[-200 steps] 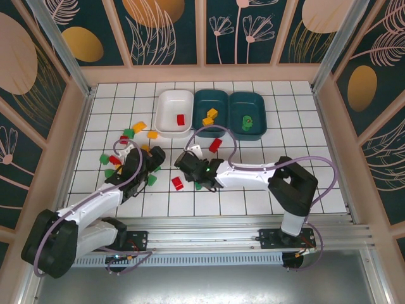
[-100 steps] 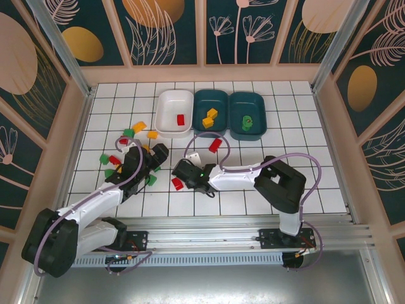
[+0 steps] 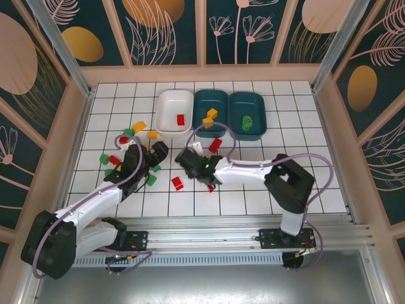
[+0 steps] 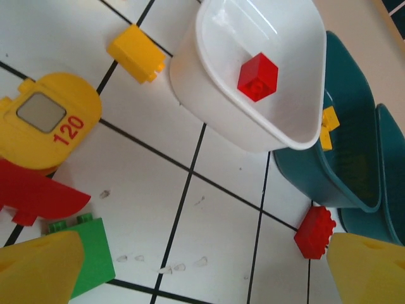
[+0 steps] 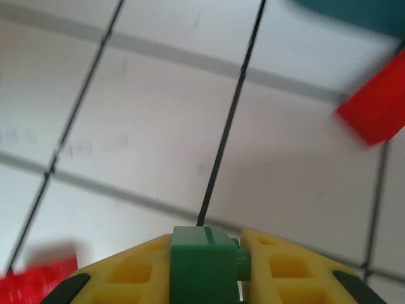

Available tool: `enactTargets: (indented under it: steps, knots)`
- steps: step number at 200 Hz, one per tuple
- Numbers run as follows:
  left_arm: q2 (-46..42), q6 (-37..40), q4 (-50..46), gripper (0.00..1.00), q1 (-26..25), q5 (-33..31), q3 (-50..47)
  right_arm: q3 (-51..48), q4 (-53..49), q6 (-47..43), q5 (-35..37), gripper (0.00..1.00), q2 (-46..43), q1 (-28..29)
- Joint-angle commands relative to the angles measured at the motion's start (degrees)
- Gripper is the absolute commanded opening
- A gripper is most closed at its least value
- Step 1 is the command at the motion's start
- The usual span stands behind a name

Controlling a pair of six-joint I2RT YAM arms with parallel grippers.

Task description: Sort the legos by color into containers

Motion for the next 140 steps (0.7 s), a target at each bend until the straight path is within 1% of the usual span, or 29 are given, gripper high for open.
enactTargets:
  steps: [1, 20, 35, 41, 47, 62, 69, 80, 104, 109, 122, 140]
  knots:
    - [1.78, 2.98, -3.79, 0.98, 0.01, -1.72, 2.73, 1.64, 2.6, -6.21, 3.99, 0.21, -6.87, -8.28]
    - [4.56, 3.8, -5.56, 0.98, 0.01, -1.21, 3.67, 0.49, 3.76, -9.48, 1.82, 0.22, -9.08, -18.7]
    - [6.79, 4.31, -5.28, 0.99, 0.05, 1.63, 4.1, 0.85, 4.58, -11.65, -2.31, 0.22, -8.48, -26.84]
    - [7.73, 4.65, -4.71, 0.98, 0.01, 3.43, 4.31, 1.2, 4.99, -12.42, -4.27, 0.22, -7.79, -29.03]
    - [8.55, 4.91, -4.08, 0.94, 0.03, 5.27, 4.54, 1.75, 5.42, -13.2, -6.32, 0.22, -6.75, -32.1]
    - [9.39, 5.0, -2.14, 0.81, -0.27, 8.93, 5.03, 5.26, 4.56, -14.56, -11.27, 0.24, -2.65, -37.03]
    - [9.01, 4.96, -0.69, 0.79, -0.64, 10.49, 4.99, 6.78, 4.3, -15.28, -12.47, 0.24, -0.7, -38.41]
    - [8.44, 4.84, 0.56, 0.79, -1.31, 10.97, 5.39, 9.24, 4.23, -15.9, -13.46, 0.24, 1.92, -40.45]
    - [9.13, 6.05, -1.83, 0.8, -1.84, 11.38, 8.36, 15.16, 2.32, -17.08, -15.49, 0.26, 7.84, -43.53]
    - [9.47, 6.22, -2.32, 0.8, -1.92, 11.6, 8.78, 16.12, 2.08, -17.31, -15.58, 0.27, 8.77, -43.87]
    - [10.0, 5.98, -2.88, 0.81, -2.14, 12.74, 9.1, 18.26, 1.57, -17.59, -16.89, 0.36, 10.52, -44.74]
    - [10.92, 4.63, -4.82, 0.81, -3.13, 13.11, 9.12, 20.65, 0.91, -17.42, -20.55, 0.37, 11.96, -45.89]
